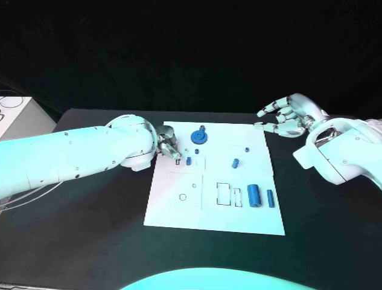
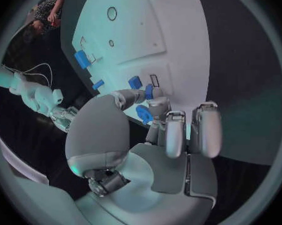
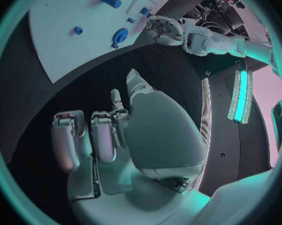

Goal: Assemble the parts on the task board

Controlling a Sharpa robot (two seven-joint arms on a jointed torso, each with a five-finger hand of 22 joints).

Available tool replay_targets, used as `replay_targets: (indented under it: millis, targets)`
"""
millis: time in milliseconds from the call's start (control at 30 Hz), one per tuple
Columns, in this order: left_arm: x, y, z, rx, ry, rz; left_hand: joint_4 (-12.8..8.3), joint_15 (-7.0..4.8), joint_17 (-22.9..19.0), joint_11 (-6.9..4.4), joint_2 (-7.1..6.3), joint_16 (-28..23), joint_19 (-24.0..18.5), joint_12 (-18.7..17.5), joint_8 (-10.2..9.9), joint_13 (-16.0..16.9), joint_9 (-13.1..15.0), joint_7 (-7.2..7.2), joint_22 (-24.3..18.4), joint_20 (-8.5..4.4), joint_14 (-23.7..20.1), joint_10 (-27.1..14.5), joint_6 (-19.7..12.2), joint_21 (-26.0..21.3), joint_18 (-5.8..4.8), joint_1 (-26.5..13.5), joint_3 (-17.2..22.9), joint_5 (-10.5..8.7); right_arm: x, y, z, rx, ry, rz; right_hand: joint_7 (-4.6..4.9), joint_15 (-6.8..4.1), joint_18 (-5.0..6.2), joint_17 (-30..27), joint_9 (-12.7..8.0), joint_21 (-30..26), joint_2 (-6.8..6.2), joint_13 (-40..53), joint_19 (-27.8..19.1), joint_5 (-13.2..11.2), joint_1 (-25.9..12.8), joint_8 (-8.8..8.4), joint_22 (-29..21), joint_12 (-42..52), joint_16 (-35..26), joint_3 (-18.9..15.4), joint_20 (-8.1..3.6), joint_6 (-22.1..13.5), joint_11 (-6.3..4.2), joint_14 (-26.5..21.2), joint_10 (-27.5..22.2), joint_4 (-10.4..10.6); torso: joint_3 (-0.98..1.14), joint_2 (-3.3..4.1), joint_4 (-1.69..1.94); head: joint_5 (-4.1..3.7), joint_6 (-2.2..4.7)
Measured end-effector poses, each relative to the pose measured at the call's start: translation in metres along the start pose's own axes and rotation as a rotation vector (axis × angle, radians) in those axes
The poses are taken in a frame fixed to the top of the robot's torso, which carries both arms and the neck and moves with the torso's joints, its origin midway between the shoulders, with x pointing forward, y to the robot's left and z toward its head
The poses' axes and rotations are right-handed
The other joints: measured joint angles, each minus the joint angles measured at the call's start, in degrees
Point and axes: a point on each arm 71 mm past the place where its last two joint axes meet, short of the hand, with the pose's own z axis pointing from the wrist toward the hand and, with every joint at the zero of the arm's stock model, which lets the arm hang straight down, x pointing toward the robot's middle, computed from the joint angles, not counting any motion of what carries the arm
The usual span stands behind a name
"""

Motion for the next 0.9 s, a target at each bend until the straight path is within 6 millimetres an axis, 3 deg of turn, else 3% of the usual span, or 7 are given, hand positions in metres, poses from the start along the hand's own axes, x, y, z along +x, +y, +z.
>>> replay_targets:
  millis: [300, 367, 900]
  targets:
    - [0.0064, -0.0006, 0.0003, 0.001, -0.006, 0.031, -0.01, 0.0, 0.0, 0.01, -0.35, 0.0, 0.0, 0.0, 0.0, 0.0, -0.03, -0.21, 0.0, 0.0, 0.0, -0.01, 0.22, 0.0, 0.0, -0.35, 0.01, 0.0, 0.0, 0.001, 0.0004, -0.014, -0.004, 0.003, -0.01, 0.0, 0.0, 0.0, -0.01, -1.93, 0.0, -0.01, 0.0, 0.0, 0.0, 0.08, 0.0, -1.47, -0.76, 0.13, 0.0, -0.39, -0.04, 0.0, -1.2, 0.13, -0.01, 0.0, 0.04, -0.07, -0.34]
    - [0.0071, -0.0003, 0.0004, 0.0, -0.006, 0.035, -1.21, -0.13, 0.0, 0.01, -0.35, 0.0, 0.0, 0.0, -0.01, -0.01, -0.02, -0.22, 0.0, 0.0, 0.14, -0.01, 0.22, 0.0, 0.0, -0.35, 1.21, -0.03, -0.0001, 0.0011, 0.0005, -0.015, -0.004, 0.004, -0.01, 0.0, 0.0, 0.0, -0.01, -1.93, 0.0, -0.01, 0.0, 0.0, 0.0, 0.08, -0.01, -1.47, -0.76, 0.13, 0.0, -0.39, -0.04, 0.0, -1.2, 0.13, -0.03, -0.01, 0.06, -0.09, -0.39]
    - [0.0084, 0.0014, 0.0005, -0.003, -0.007, 0.05, -1.21, -0.2, 0.0, 0.03, -0.33, 0.0, -0.01, 0.0, -0.07, -0.01, 0.02, -0.31, -0.01, 0.0, 0.21, 0.0, 0.33, 0.0, 0.0, -0.34, 1.21, -0.11, -0.0005, 0.0011, 0.0005, -0.021, -0.008, 0.007, -0.01, 0.0, 0.0, 0.0, -0.01, -1.93, 0.0, -0.02, 0.0, 0.0, 0.0, 0.08, -0.02, -1.47, -0.76, 0.13, 0.0, -0.39, -0.04, 0.0, -1.19, 0.13, -0.02, -0.02, 0.05, -0.07, -0.91]
